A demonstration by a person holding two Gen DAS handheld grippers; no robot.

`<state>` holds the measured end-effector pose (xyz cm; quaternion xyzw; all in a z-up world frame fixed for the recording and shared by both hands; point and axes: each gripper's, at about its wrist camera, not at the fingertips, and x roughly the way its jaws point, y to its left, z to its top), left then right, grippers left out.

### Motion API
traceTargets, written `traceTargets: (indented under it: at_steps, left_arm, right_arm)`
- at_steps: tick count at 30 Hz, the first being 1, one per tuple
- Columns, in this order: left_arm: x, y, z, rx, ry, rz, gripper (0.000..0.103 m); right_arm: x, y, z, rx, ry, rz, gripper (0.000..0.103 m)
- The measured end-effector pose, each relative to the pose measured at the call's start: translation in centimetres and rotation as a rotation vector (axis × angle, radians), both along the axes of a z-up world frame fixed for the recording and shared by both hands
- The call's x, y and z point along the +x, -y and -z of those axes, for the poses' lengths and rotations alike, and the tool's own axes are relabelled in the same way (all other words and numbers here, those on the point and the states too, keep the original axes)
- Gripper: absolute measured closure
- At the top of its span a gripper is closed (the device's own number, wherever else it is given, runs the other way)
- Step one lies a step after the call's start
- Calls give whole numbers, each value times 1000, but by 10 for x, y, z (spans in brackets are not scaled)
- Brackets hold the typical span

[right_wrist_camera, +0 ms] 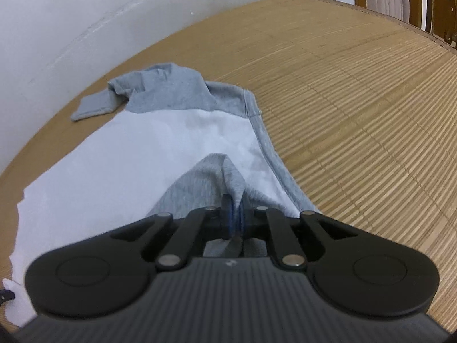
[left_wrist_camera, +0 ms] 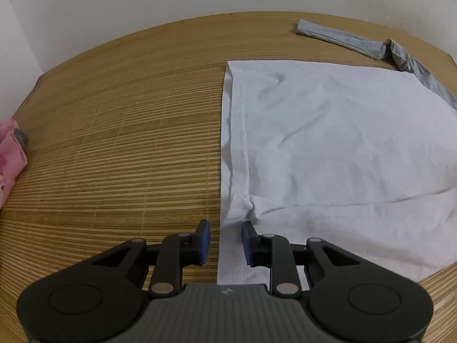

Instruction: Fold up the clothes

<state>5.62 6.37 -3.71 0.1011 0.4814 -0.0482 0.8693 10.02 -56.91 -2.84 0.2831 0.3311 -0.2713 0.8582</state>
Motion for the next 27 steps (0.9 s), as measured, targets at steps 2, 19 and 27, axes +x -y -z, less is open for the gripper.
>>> traceTargets:
  at_steps: [2,19,27]
  left_arm:
    - [-3,-3,-1,-3,1,-14,71]
    - [-91,56,3,114,76,550,54]
    - [-85,61,6,100,106,552,63]
  right_arm:
    - [-4,-2,-5,0,2,6,85]
    - [-58,-128,-27,-443,-190,-510,45]
    - [-98,-56,-14,63,-83,-163,44]
